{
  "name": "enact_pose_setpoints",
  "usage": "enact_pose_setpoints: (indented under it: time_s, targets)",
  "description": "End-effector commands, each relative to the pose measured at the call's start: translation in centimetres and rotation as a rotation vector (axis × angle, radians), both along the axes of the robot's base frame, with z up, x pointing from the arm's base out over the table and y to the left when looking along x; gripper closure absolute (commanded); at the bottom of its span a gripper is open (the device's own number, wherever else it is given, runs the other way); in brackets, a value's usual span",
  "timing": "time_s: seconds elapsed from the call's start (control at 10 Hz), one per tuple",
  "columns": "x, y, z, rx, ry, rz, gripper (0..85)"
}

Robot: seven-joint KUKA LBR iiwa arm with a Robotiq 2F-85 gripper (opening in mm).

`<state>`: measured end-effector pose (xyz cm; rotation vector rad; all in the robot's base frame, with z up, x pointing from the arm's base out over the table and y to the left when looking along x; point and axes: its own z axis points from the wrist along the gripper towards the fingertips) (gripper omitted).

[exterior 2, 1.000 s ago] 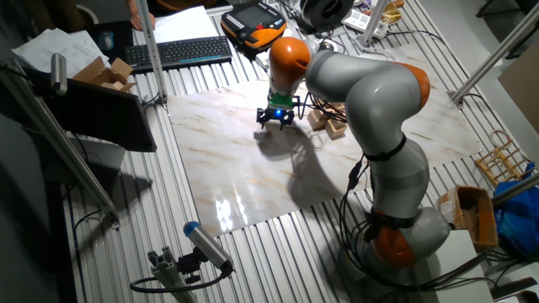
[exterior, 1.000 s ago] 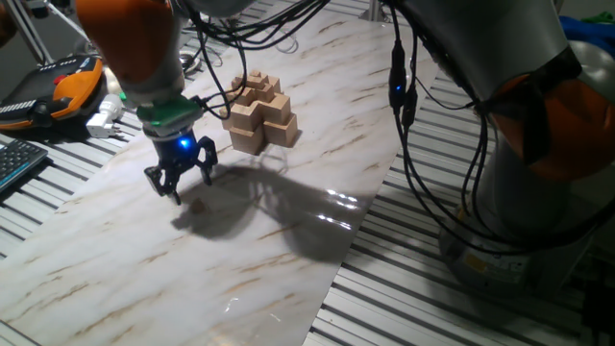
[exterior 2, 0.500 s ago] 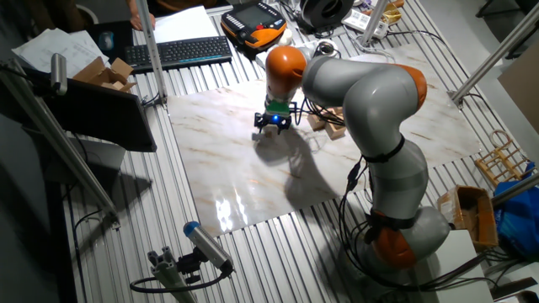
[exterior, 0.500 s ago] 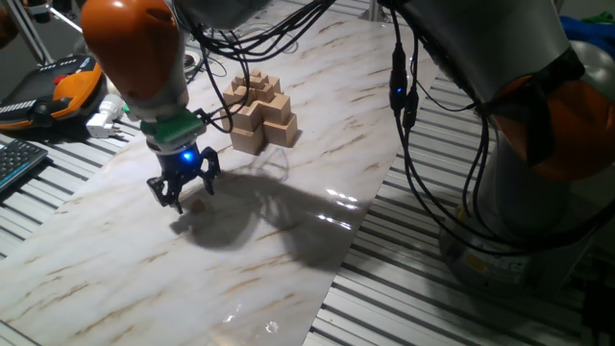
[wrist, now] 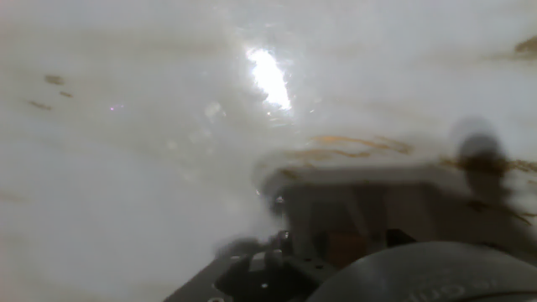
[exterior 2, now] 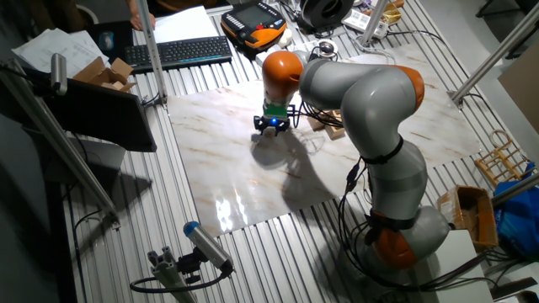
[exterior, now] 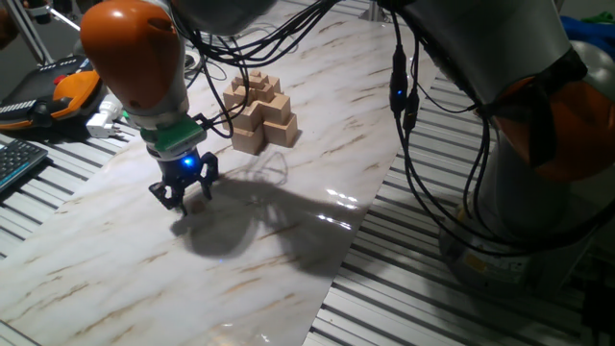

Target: Stack the blocks into a cross shape

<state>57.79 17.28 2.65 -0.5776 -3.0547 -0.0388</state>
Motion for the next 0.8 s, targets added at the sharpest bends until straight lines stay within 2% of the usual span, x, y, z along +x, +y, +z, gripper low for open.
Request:
enact_pose_setpoints:
  time_s: [0.0,0.3,0.4,0.5,0.6,0.7]
  targets:
    - [0.0,-0.01,-0.02,0.0,0.0,0.0,51.0]
    - [0.0,0.0,-0.06,0.0,0.0,0.004,51.0]
    - [0.01,0.0,-0.06,0.0,0.0,0.008,68.0]
    - [0.01,0.0,-0.06,0.0,0.003,0.008,68.0]
    - [0.02,-0.02,-0.07,0.0,0.009,0.015,85.0]
    - [0.02,-0.03,-0.06,-0.003,0.009,0.018,85.0]
